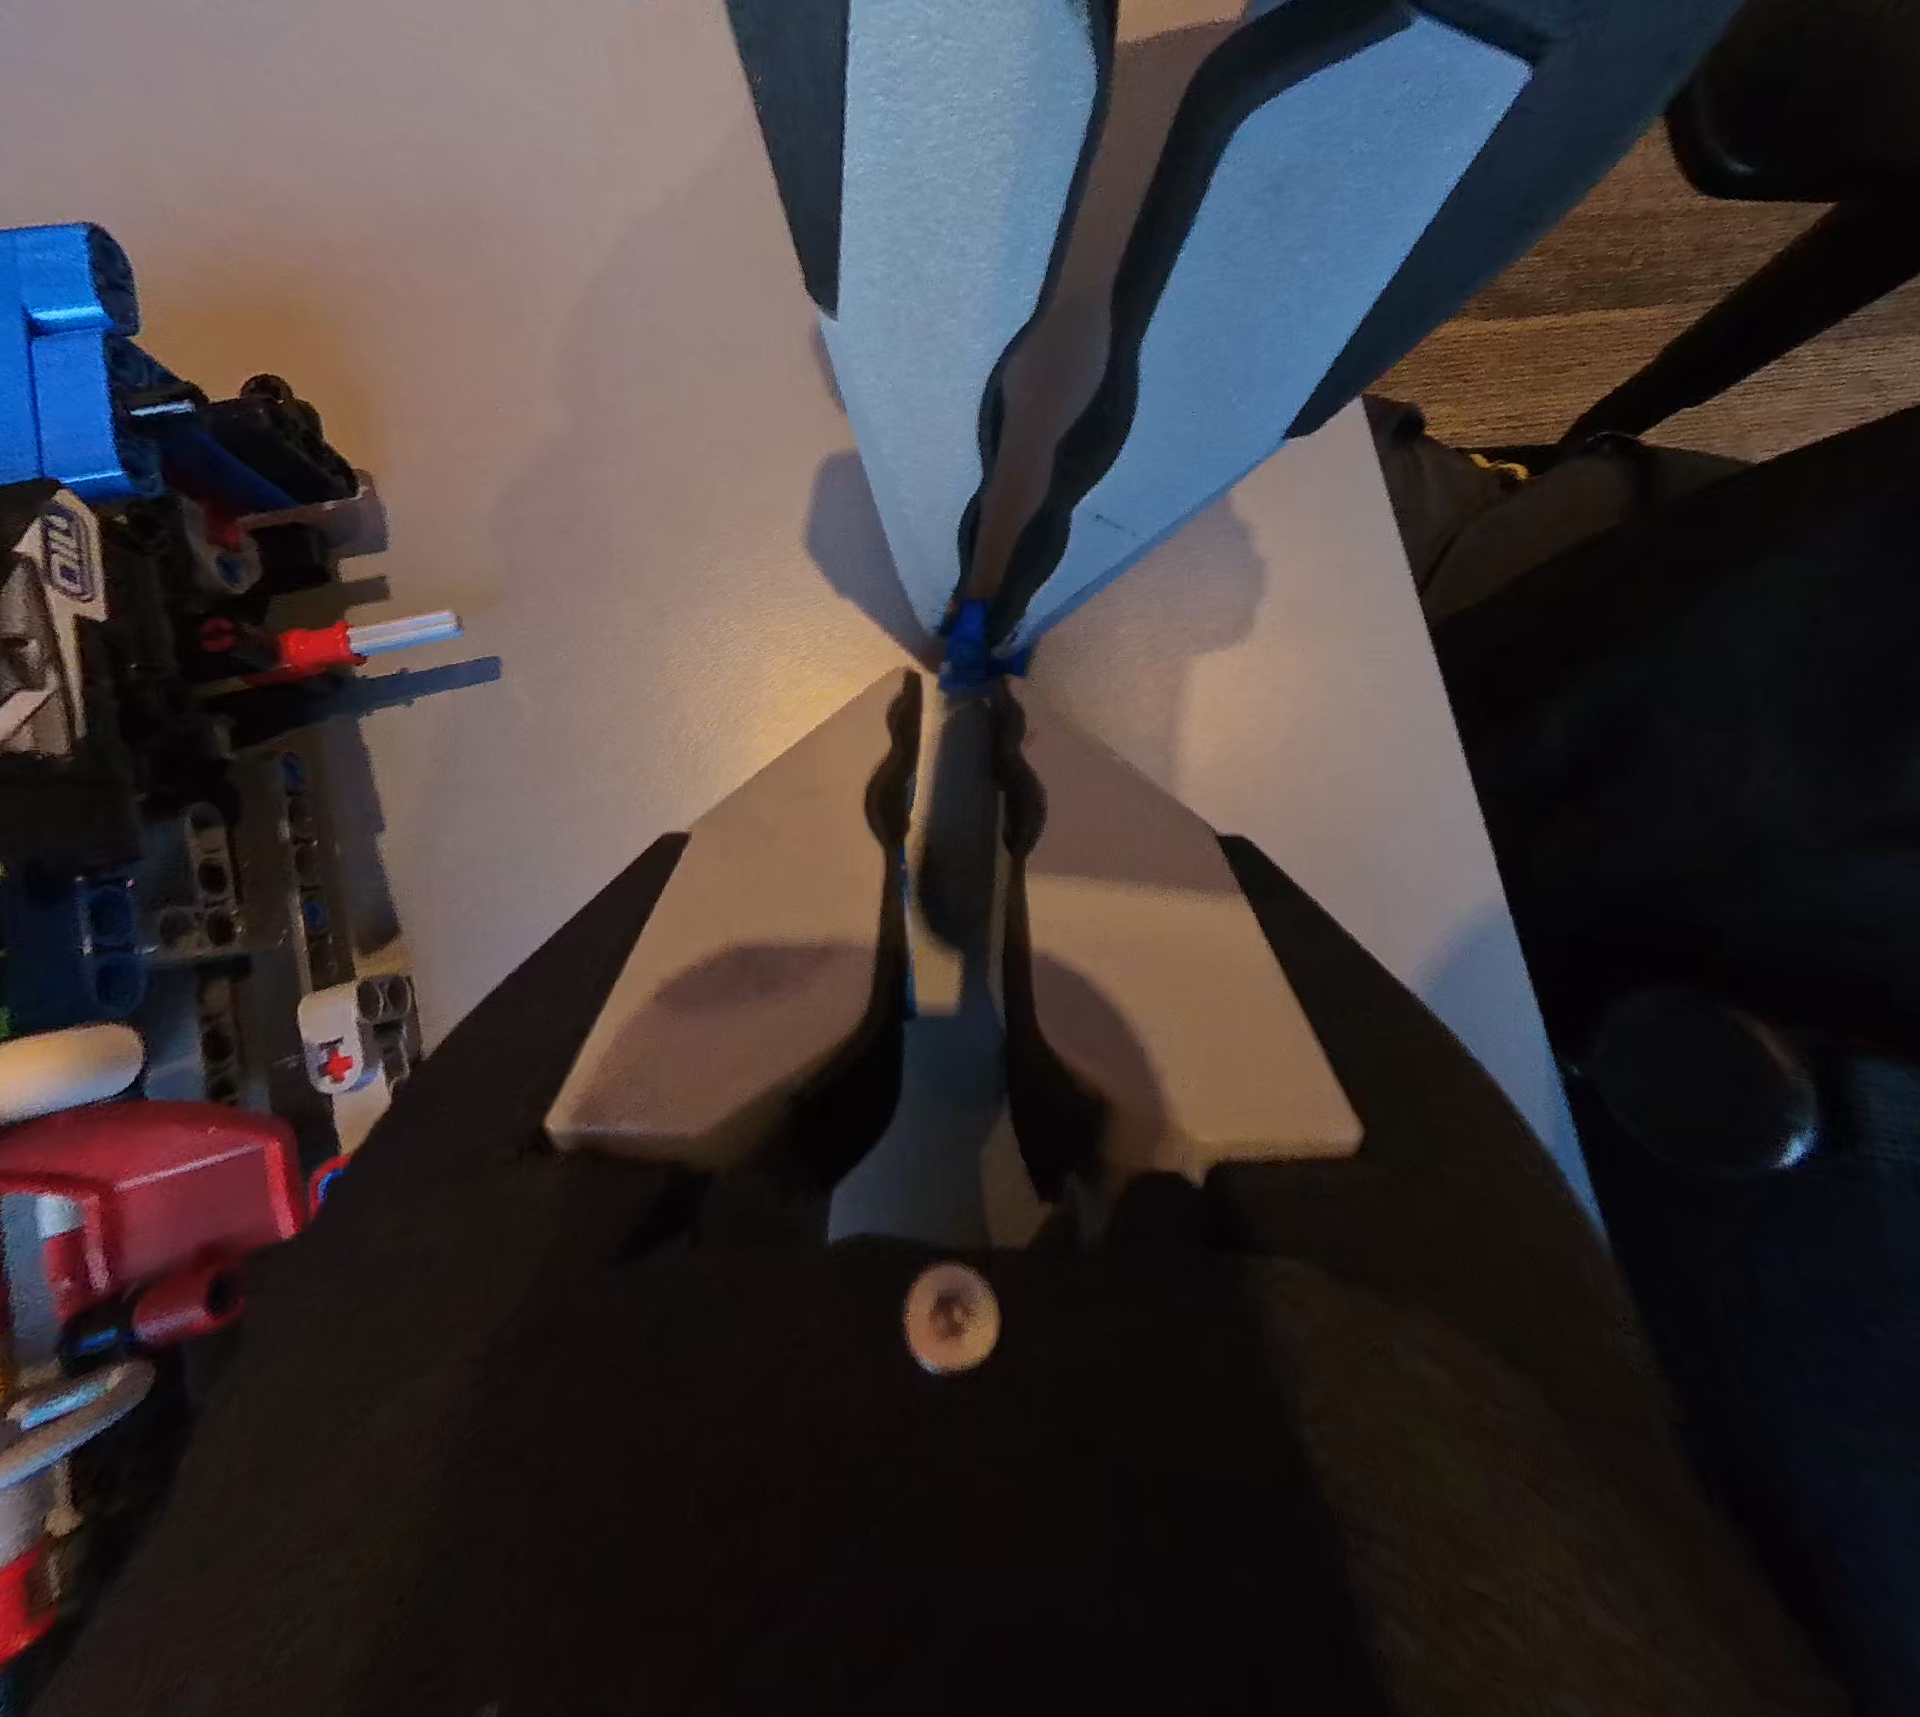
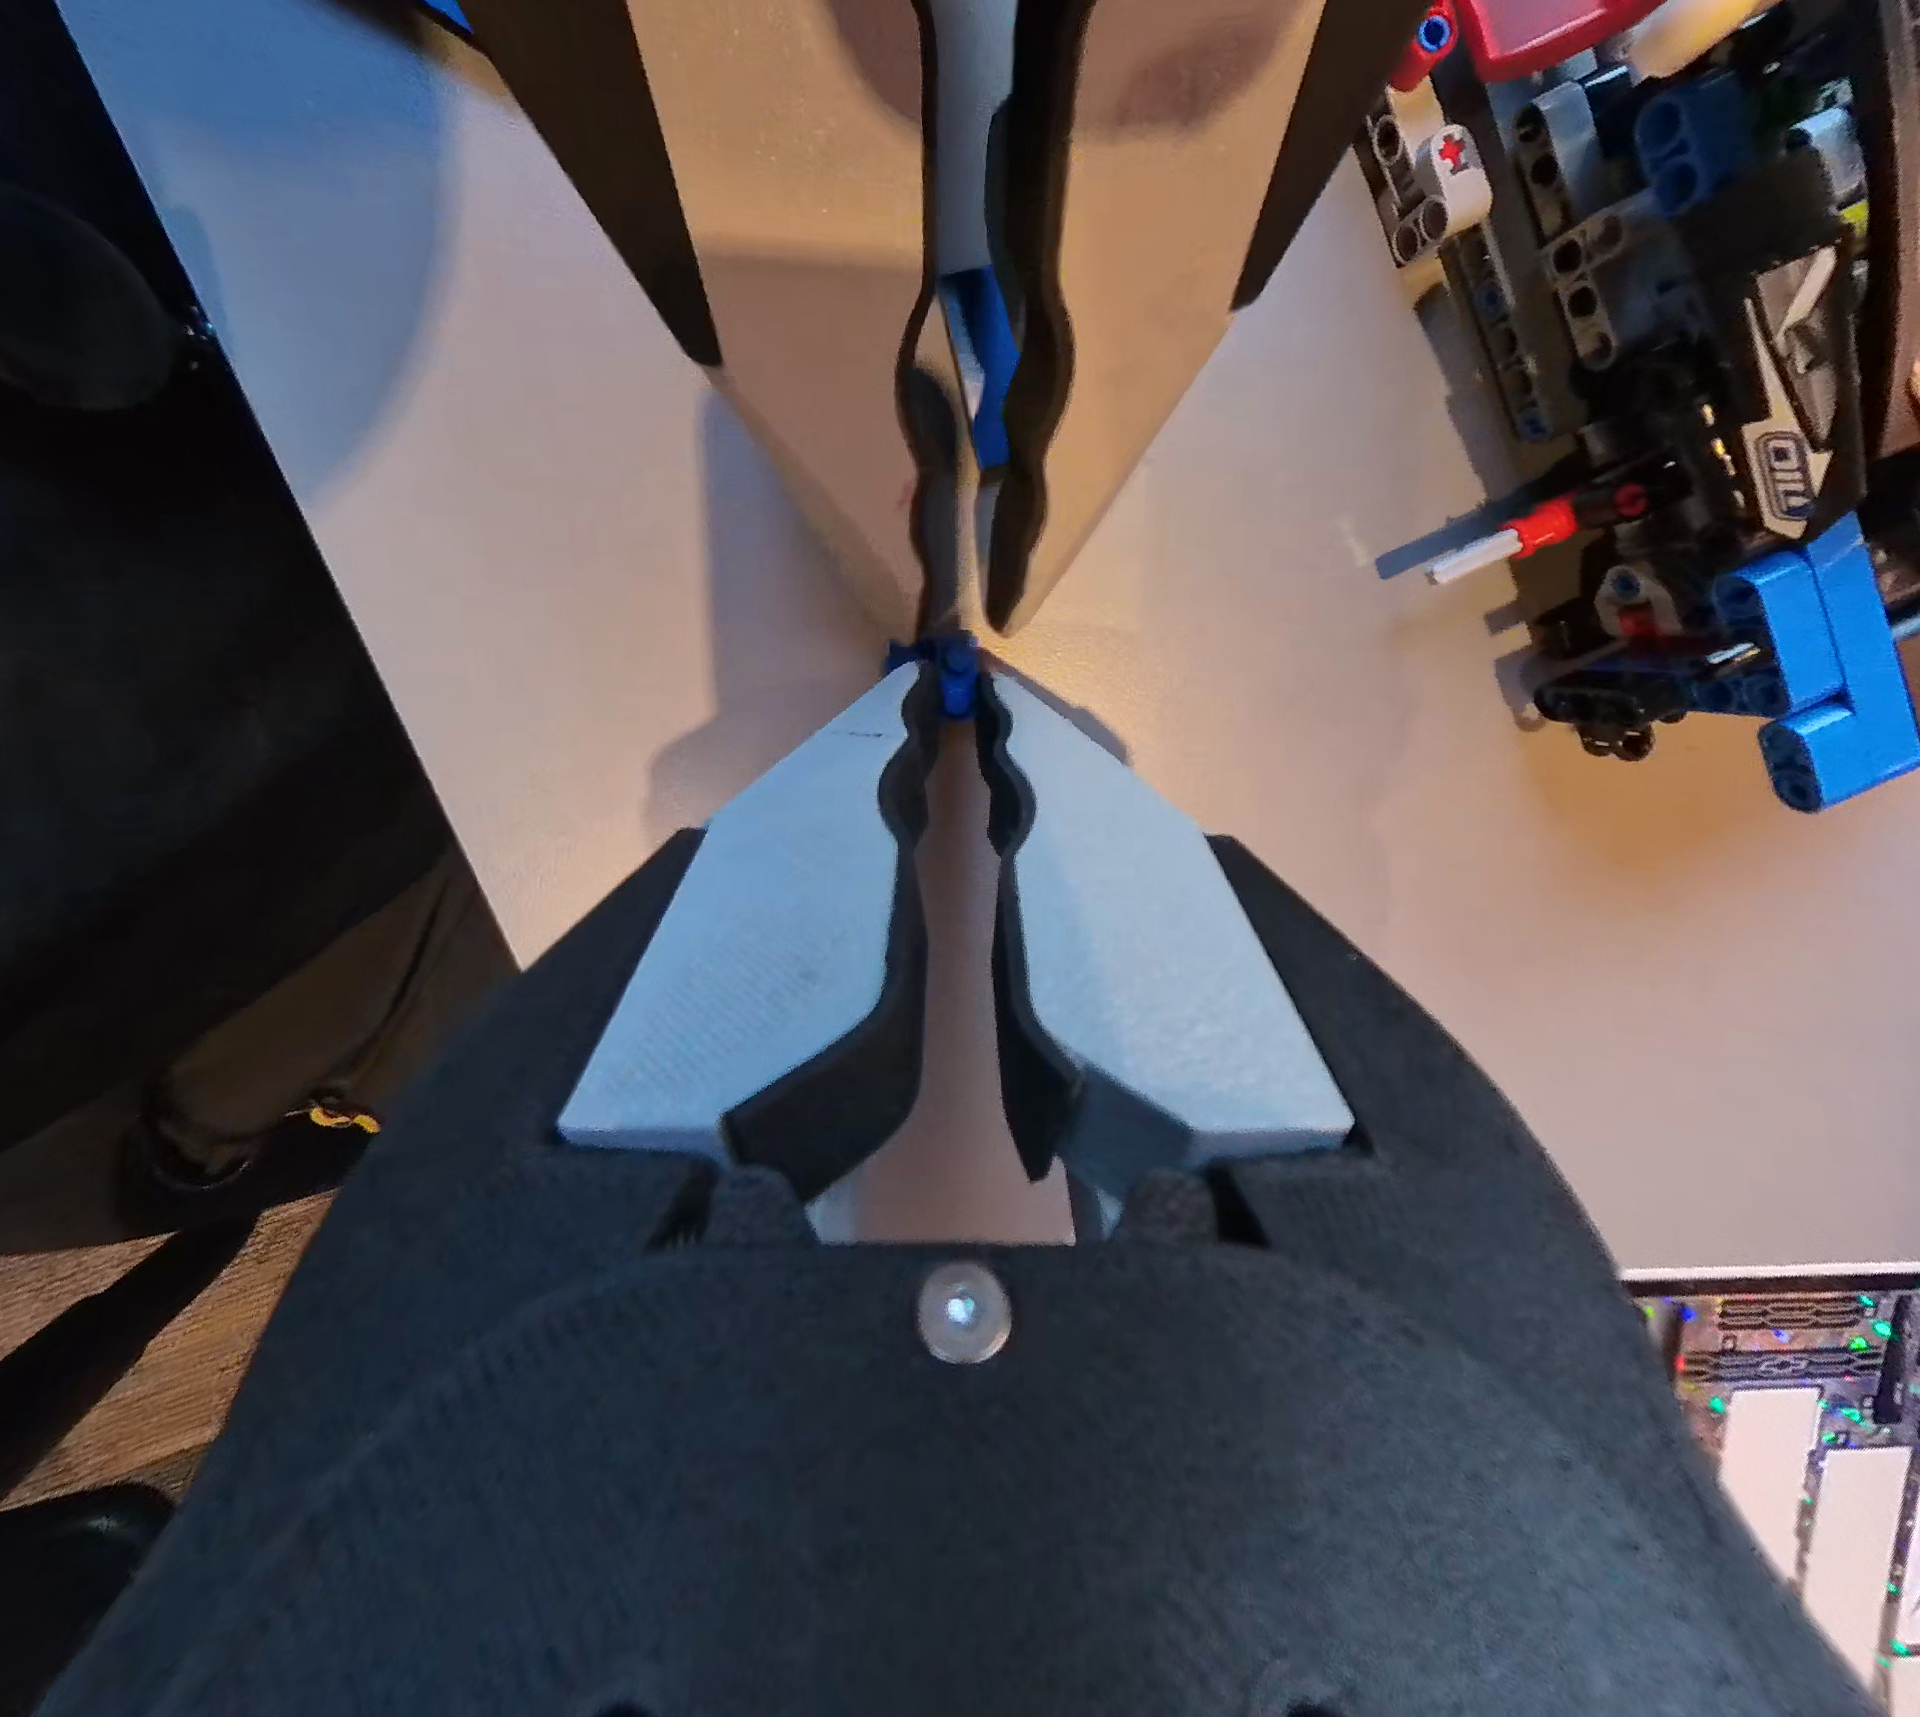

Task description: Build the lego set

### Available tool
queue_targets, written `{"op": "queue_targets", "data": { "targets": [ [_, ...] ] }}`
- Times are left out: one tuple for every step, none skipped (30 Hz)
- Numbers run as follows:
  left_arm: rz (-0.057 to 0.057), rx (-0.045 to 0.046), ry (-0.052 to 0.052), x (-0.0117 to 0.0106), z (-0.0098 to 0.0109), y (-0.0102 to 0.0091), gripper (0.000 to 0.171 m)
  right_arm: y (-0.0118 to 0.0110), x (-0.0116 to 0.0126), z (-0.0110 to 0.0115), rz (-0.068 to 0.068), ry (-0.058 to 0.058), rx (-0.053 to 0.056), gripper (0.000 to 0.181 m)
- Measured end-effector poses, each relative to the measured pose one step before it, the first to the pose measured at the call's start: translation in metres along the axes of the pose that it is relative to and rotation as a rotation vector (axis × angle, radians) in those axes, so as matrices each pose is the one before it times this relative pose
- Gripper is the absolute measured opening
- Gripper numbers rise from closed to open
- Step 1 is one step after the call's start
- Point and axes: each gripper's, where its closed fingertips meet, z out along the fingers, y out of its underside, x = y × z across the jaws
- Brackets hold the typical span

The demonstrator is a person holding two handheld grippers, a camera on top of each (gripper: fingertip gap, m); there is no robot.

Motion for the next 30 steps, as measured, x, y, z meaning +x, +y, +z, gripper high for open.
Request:
{"op": "queue_targets", "data": {
  "targets": [
    [-0.0088, 0.00399, 0.0207, 0.00207, -0.00015, -0.00091, 0.01, -0.0002, -0.00011, 0.00007, -0.0071, 0.0005, 0.0021, 0.004],
    [-0.0091, 0.00094, 0.0114, 0.00065, 0.00018, -0.00066, 0.01, -0.00031, -0.0001, 0.00014, -0.005, -0.0004, 0.0026, 0.004],
    [-0.0037, -0.0015, 0.0074, 0.00016, 0.00028, -0.00021, 0.01, -0.00013, -0.00006, 0.00007, -0.0019, -0.0021, 0.0008, 0.004],
    [0.0012, -0.00235, 0.001, -0.00044, 0.00054, 0.00005, 0.01, -0.00011, -0.0001, 0.00006, -0.001, -0.0025, 0.0, 0.004],
    [0.0052, -0.00445, 0.0, -0.00041, 0.00075, 0.00038, 0.007, -0.00017, -0.00003, 0.00009, -0.0019, -0.0016, -0.0001, 0.004],
    [0.0057, -0.00619, 0.0004, -0.00023, 0.00086, 0.0007, 0.007, 0.00009, 0.00017, -0.00004, -0.0023, 0.0, -0.0006, 0.004],
    [0.0003, 0.00099, 0.0019, -0.00005, 0.00009, -0.00038, 0.007, 0.00008, 0.00019, -0.00004, -0.0021, 0.0002, 0.0, 0.004],
    [0.0, -0.00098, 0.0019, -0.00004, -0.00004, 0.00018, 0.007, -0.00005, -0.00007, 0.00002, -0.0018, -0.0003, 0.0018, 0.004],
    [0.0022, -0.00001, -0.003, -0.00071, -0.00001, 0.00041, 0.005, -0.0001, 0.00002, 0.00005, -0.0014, -0.0003, 0.0033, 0.004],
    [0.0003, 0.00322, 0.0006, 0.00007, -0.00004, -0.00002, 0.005, -0.00007, -0.00006, 0.00003, -0.0004, -0.0008, 0.0057, 0.004],
    [-0.0025, -0.00009, 0.0014, 0.00006, 0.00002, 0.00005, 0.005, -0.00009, 0.00007, 0.00006, 0.0018, -0.0026, 0.0072, 0.005],
    [0.0001, -0.00117, 0.0004, -0.00005, -0.00003, 0.00008, 0.005, -0.00014, 0.00001, -0.00004, 0.0029, -0.0042, 0.0083, 0.004],
    [0.003, -0.00085, -0.0014, 0.00001, 0.0, 0.00002, 0.005, -0.00008, -0.00001, 0.00003, 0.0032, -0.0042, 0.0081, 0.005],
    [0.0025, -0.00079, -0.0021, 0.00004, 0.00002, 0.00001, 0.005, -0.00004, -0.00004, -0.00012, 0.0024, -0.0033, 0.007, 0.004],
    [0.0007, -0.00103, -0.0025, 0.0, -0.00001, 0.00004, 0.005, -0.00005, -0.00001, -0.00013, 0.002, -0.0024, 0.0065, 0.004],
    [0.0, -0.00125, -0.003, -0.00001, -0.00003, 0.00007, 0.005, 0.0, -0.00012, -0.00027, 0.0005, -0.0025, 0.006, 0.005],
    [-0.001, -0.00258, -0.0031, 0.00004, 0.00001, 0.00011, 0.005, 0.00041, -0.00037, -0.00039, 0.0001, -0.0041, 0.0047, 0.006],
    [0.0003, -0.00714, -0.0022, 0.00009, 0.00019, 0.0008, 0.005, 0.00081, 0.00025, -0.00094, 0.0041, -0.0029, 0.0026, 0.007],
    [0.0021, -0.00331, -0.0051, -0.00019, 0.00007, 0.00044, 0.005, 0.00116, 0.00021, -0.00148, 0.0068, -0.0052, 0.001, 0.009],
    [0.0022, -0.00155, -0.0042, -0.00004, -0.00002, 0.00013, 0.005, 0.00038, -0.00005, -0.00215, 0.0072, -0.0067, 0.0064, 0.01],
    [0.001, -0.00243, -0.0044, -0.0002, 0.0001, 0.00016, 0.005, -0.00018, 0.00079, -0.00262, 0.0079, -0.0003, 0.0118, 0.01],
    [0.0017, -0.00143, -0.0049, -0.00049, -0.00007, 0.00008, 0.005, -0.00063, 0.00167, -0.00277, 0.0088, 0.0057, 0.0135, 0.009],
    [0.0006, -0.00167, -0.0066, -0.00088, 0.0001, 0.00016, 0.005, -0.00092, 0.00078, -0.00241, 0.0094, 0.0012, 0.0143, 0.007],
    [0.001, -0.00198, -0.0041, -0.00066, 0.00007, 0.00019, 0.005, -0.00137, -0.00002, -0.00159, 0.0098, -0.0034, 0.0142, 0.005],
    [0.0012, -0.00425, -0.0032, -0.00069, 0.00031, 0.00047, 0.005, -0.00138, -0.00114, -0.00058, 0.0065, -0.0068, 0.0115, 0.005],
    [-0.0014, 0.00127, -0.0016, -0.00041, 0.00011, -0.00042, 0.005, -0.0006, -0.00099, 0.0004, 0.0021, -0.0034, 0.0058, 0.005],
    [-0.0024, -0.00045, 0.0007, -0.00014, 0.00019, -0.00027, 0.005, 0.00018, -0.00021, 0.0011, 0.0, 0.0017, 0.0004, 0.004],
    [-0.0018, -0.00084, -0.0003, -0.0003, 0.00002, -0.00021, 0.005, 0.00132, 0.00108, 0.00127, 0.0016, 0.0079, -0.005, 0.004],
    [0.0, 0.0006, -0.0037, -0.00056, -0.00027, -0.00035, 0.005, 0.00238, 0.00213, 0.00045, 0.0051, 0.0114, -0.0069, 0.003],
    [0.0016, 0.00793, -0.0112, -0.0015, -0.00088, -0.00129, 0.004, 0.00207, 0.00243, -0.00064, 0.0116, 0.0099, 0.0019, 0.003]
  ]
}}
